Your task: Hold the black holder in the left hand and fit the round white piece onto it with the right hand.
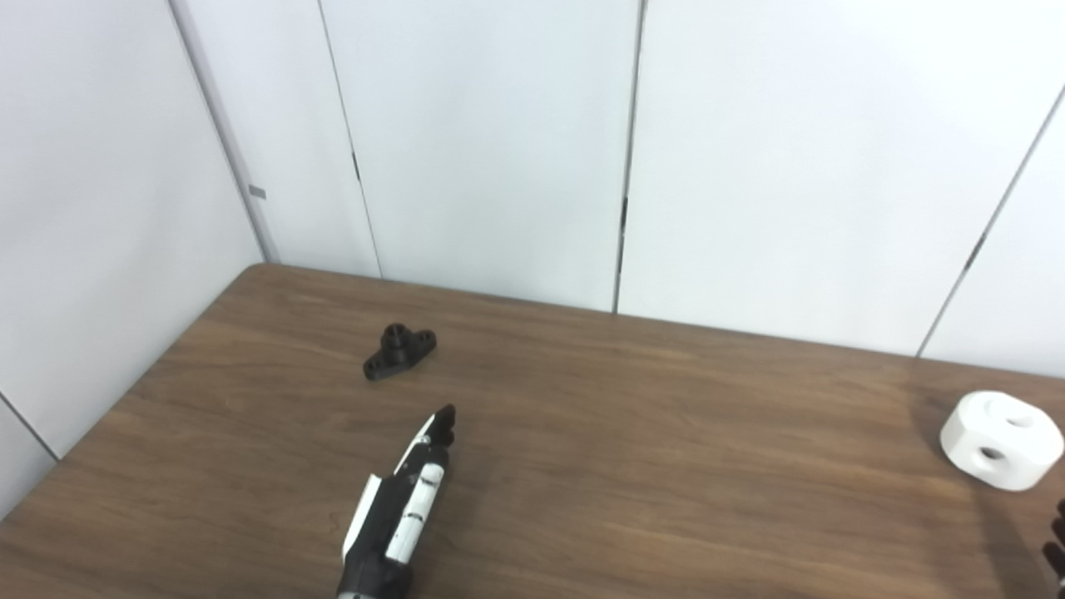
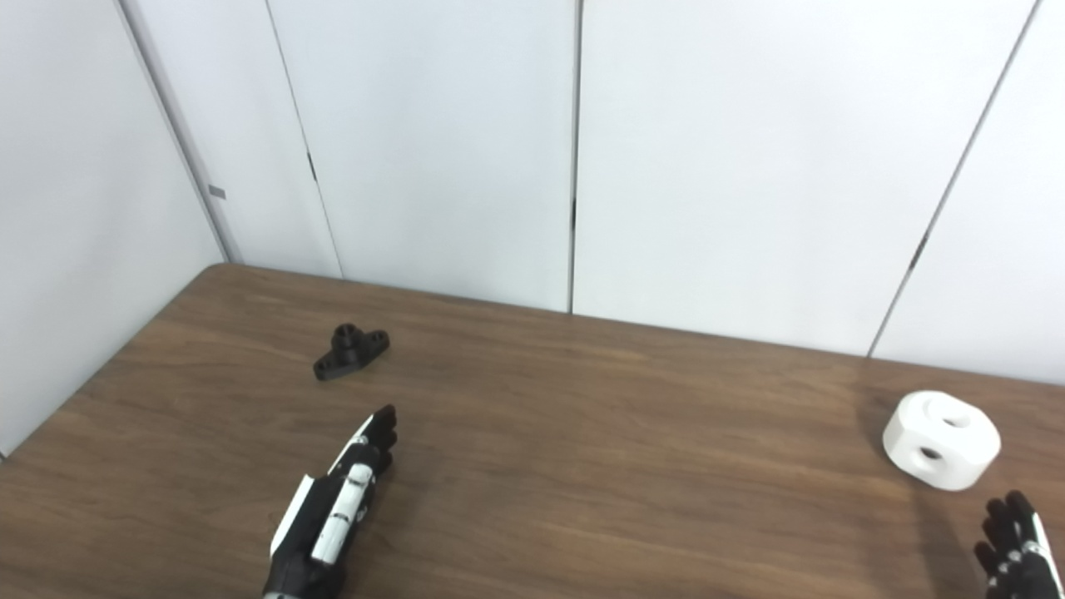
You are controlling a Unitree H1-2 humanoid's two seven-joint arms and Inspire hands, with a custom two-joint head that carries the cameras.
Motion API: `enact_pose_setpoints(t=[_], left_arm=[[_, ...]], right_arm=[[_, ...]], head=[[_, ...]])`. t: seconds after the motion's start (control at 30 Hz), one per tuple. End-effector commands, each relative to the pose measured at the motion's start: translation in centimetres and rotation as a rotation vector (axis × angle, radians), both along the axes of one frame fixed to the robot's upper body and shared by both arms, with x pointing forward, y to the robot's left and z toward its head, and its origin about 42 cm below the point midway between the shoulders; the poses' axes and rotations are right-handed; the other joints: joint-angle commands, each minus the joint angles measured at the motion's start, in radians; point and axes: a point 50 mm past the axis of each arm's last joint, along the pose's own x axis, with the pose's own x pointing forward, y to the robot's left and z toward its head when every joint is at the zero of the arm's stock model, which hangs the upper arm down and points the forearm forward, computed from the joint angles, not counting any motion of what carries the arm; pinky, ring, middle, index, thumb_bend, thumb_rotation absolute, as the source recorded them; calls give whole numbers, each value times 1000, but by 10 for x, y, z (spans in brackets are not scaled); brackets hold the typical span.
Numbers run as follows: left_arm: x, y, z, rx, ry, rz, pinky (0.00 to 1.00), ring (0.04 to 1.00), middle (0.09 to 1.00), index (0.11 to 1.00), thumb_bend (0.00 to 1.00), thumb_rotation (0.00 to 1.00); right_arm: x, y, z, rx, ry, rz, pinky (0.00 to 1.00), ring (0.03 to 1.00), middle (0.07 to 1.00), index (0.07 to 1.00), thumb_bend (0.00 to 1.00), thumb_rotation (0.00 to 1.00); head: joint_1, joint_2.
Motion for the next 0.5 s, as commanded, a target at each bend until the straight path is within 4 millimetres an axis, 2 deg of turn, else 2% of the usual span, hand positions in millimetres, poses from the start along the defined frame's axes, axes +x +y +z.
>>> enact_pose_setpoints(t=[0.0, 0.23, 0.3, 0.43, 0.47], left_arm=[[-5, -16, -9, -44, -7, 15, 1000, 986, 982, 966, 417, 861], [-10, -17, -6, -35, -13, 31, 1000, 963, 966, 955, 493, 794], [-12, -16, -3, -20, -14, 40, 1000, 969, 965, 949, 511, 736], [-14, -15, 8, 37, -32, 51, 1000, 958, 960, 934, 463, 657], [-13, -14, 13, 62, -40, 52, 984, 953, 956, 929, 513, 626]], right_arm=[[-11, 0, -22, 13, 51, -12, 1000, 1000, 986, 1000, 572, 1000], [-15, -2, -21, 19, 55, -10, 1000, 1000, 1000, 1000, 558, 1000], [-16, -4, -20, 35, 58, -9, 1000, 1000, 998, 1000, 557, 1000], [-17, -8, -17, 62, 67, -14, 1000, 1000, 989, 999, 574, 1000], [-17, -9, -17, 61, 64, -15, 1000, 1000, 985, 997, 576, 1000]], head=[[-6, 2], [-23, 15], [-25, 20], [-28, 29], [-28, 30]])
